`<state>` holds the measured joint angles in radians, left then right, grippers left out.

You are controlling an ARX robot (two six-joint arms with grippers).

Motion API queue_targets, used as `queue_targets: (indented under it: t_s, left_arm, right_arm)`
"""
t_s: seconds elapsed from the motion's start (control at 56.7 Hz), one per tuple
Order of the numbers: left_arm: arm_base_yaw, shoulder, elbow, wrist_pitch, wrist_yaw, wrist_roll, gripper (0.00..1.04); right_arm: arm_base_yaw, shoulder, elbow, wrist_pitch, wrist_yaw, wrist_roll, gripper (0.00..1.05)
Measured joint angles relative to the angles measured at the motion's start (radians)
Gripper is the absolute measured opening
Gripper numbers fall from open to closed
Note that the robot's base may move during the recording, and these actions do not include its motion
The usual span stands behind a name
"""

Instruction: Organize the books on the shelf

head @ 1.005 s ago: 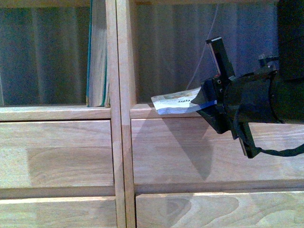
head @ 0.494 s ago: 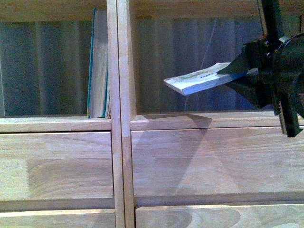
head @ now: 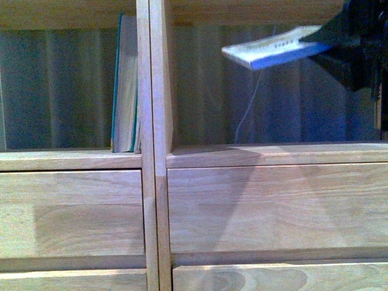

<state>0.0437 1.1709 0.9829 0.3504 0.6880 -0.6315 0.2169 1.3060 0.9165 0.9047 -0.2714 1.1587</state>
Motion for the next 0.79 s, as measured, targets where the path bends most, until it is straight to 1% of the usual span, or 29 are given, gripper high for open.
queue_targets:
  t_s: [0.141,0.229,0.353,0.458,0.547,0.599,0.688,0.793]
  left_arm:
    - [-0.078,0.032,0.017,0.111,0.058,-0.101,0.98]
    - [-0.126,0.033,0.014,0.238,0.114,-0.169,0.98]
    - [-0.193,0.023,-0.008,0.489,0.193,-0.274,0.98]
    - [-0.211,0.028,-0.008,0.587,0.207,-0.321,0.98]
    - [-0.21,0.043,-0.008,0.631,0.21,-0.356,0.98]
    - [-0.208,0.056,-0.007,0.649,0.21,-0.369,0.98]
    - [-0.207,0.089,0.007,0.669,0.215,-0.396,0.98]
    - [-0.207,0.118,0.039,0.673,0.221,-0.408,0.98]
  right_arm:
    - [0.023,-0.002,-0.037,0.118,-0.074,-0.015,0.07]
    - [0.035,-0.004,-0.048,0.162,-0.102,-0.041,0.07]
    - [0.042,-0.003,-0.056,0.24,-0.146,-0.048,0.07]
    - [0.048,-0.001,-0.066,0.334,-0.184,-0.021,0.07]
    - [0.061,0.0,-0.079,0.412,-0.231,0.011,0.07]
    - [0.073,-0.001,-0.079,0.423,-0.261,0.012,0.07]
    - [0.101,0.003,-0.079,0.396,-0.316,-0.001,0.07]
    - [0.121,0.023,-0.079,0.353,-0.324,-0.031,0.07]
